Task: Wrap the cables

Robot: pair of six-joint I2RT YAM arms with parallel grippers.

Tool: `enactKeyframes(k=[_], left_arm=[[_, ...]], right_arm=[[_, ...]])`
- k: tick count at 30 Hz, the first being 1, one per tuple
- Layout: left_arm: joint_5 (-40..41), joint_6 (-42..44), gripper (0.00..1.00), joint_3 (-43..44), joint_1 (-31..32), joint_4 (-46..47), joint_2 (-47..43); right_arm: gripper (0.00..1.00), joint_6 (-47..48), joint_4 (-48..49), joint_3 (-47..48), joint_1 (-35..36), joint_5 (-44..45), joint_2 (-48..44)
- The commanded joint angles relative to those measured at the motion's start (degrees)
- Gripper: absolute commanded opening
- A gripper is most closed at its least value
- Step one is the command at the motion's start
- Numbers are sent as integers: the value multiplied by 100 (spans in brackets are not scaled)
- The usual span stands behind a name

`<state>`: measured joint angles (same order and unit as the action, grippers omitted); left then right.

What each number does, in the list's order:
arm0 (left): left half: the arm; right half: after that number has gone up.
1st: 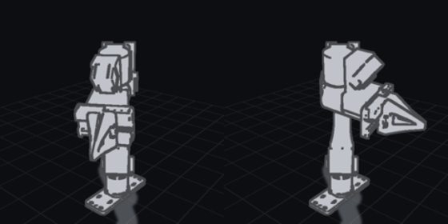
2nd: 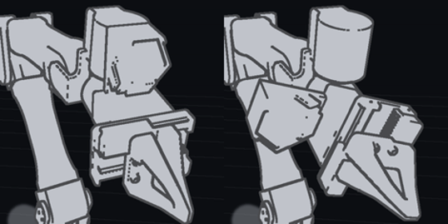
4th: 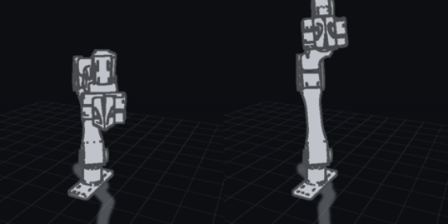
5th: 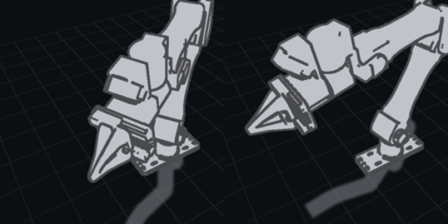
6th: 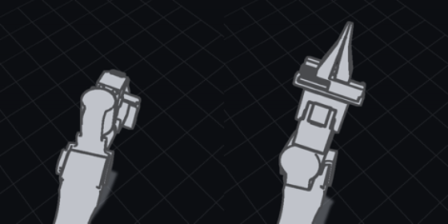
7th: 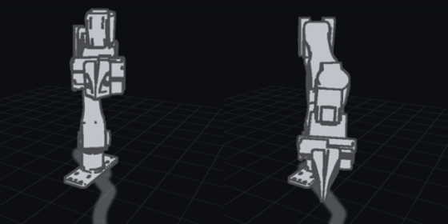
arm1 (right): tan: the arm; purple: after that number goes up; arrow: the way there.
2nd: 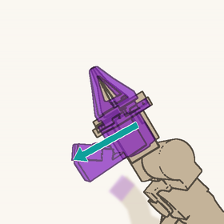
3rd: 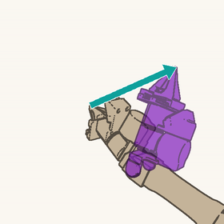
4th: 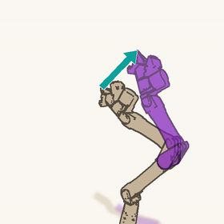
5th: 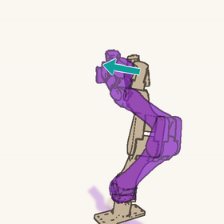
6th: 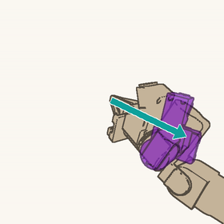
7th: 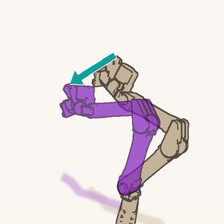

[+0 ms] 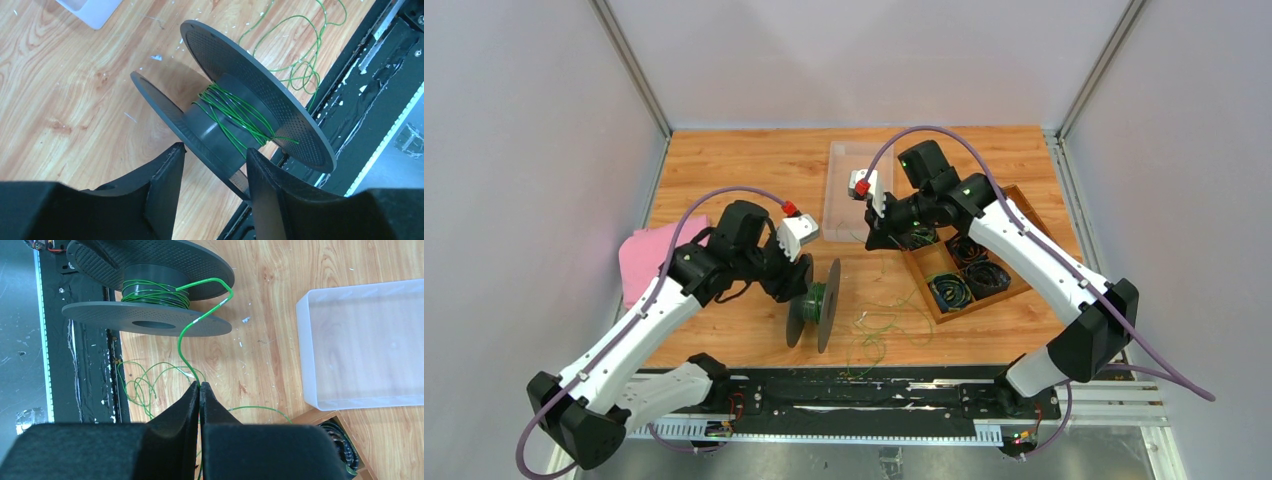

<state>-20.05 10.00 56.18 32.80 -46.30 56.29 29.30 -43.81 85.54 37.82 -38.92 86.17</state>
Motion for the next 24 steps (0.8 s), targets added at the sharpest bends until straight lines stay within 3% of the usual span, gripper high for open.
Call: enactKeyframes(k=[1, 8, 17, 24], left_arm=[[-294, -200, 49, -42, -19, 278, 73], [-411, -193, 30, 200, -5, 375, 568], [-443, -126, 29, 425, -8, 538, 808], [-722, 137, 37, 60, -10, 742, 575]], right_arm=[[1, -66, 4, 83, 59, 100, -28], [1, 18, 40, -110, 58, 197, -162], [1, 457, 77, -631, 63, 15, -443], [1, 939, 89, -644, 245, -227, -128]])
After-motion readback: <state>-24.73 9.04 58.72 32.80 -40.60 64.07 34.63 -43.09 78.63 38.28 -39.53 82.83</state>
